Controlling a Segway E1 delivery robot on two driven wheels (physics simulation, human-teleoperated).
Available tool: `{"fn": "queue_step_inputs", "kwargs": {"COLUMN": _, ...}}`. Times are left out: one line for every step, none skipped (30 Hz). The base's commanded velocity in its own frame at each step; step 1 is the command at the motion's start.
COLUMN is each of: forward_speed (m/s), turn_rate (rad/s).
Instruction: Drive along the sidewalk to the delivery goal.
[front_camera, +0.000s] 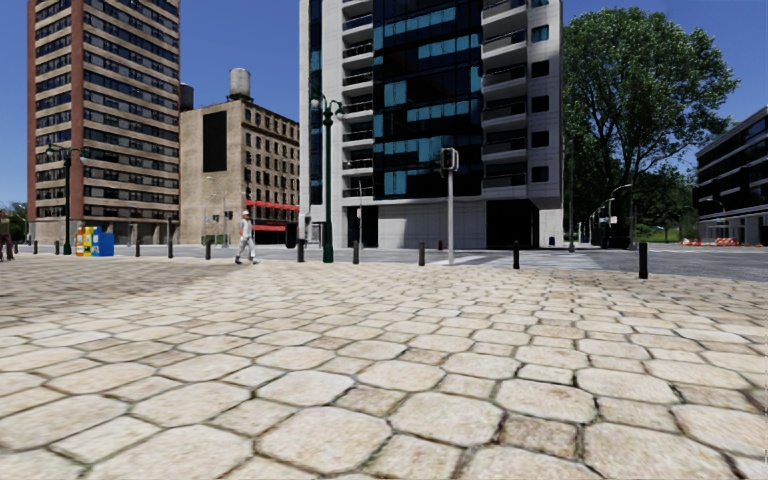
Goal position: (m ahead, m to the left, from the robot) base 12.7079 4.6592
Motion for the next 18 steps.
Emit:
{"fn": "queue_step_inputs", "kwargs": {"forward_speed": 2.00, "turn_rate": 0.00}}
{"fn": "queue_step_inputs", "kwargs": {"forward_speed": 2.00, "turn_rate": 0.00}}
{"fn": "queue_step_inputs", "kwargs": {"forward_speed": 2.00, "turn_rate": 0.00}}
{"fn": "queue_step_inputs", "kwargs": {"forward_speed": 2.00, "turn_rate": 0.00}}
{"fn": "queue_step_inputs", "kwargs": {"forward_speed": 2.00, "turn_rate": 0.00}}
{"fn": "queue_step_inputs", "kwargs": {"forward_speed": 2.00, "turn_rate": 0.00}}
{"fn": "queue_step_inputs", "kwargs": {"forward_speed": 2.00, "turn_rate": 0.00}}
{"fn": "queue_step_inputs", "kwargs": {"forward_speed": 2.00, "turn_rate": 0.00}}
{"fn": "queue_step_inputs", "kwargs": {"forward_speed": 2.00, "turn_rate": 0.00}}
{"fn": "queue_step_inputs", "kwargs": {"forward_speed": 2.00, "turn_rate": 0.00}}
{"fn": "queue_step_inputs", "kwargs": {"forward_speed": 2.00, "turn_rate": 0.00}}
{"fn": "queue_step_inputs", "kwargs": {"forward_speed": 2.00, "turn_rate": 0.00}}
{"fn": "queue_step_inputs", "kwargs": {"forward_speed": 2.00, "turn_rate": 0.00}}
{"fn": "queue_step_inputs", "kwargs": {"forward_speed": 2.00, "turn_rate": 0.00}}
{"fn": "queue_step_inputs", "kwargs": {"forward_speed": 2.00, "turn_rate": 0.00}}
{"fn": "queue_step_inputs", "kwargs": {"forward_speed": 2.00, "turn_rate": 0.00}}
{"fn": "queue_step_inputs", "kwargs": {"forward_speed": 2.00, "turn_rate": 0.00}}
{"fn": "queue_step_inputs", "kwargs": {"forward_speed": 2.00, "turn_rate": 0.00}}
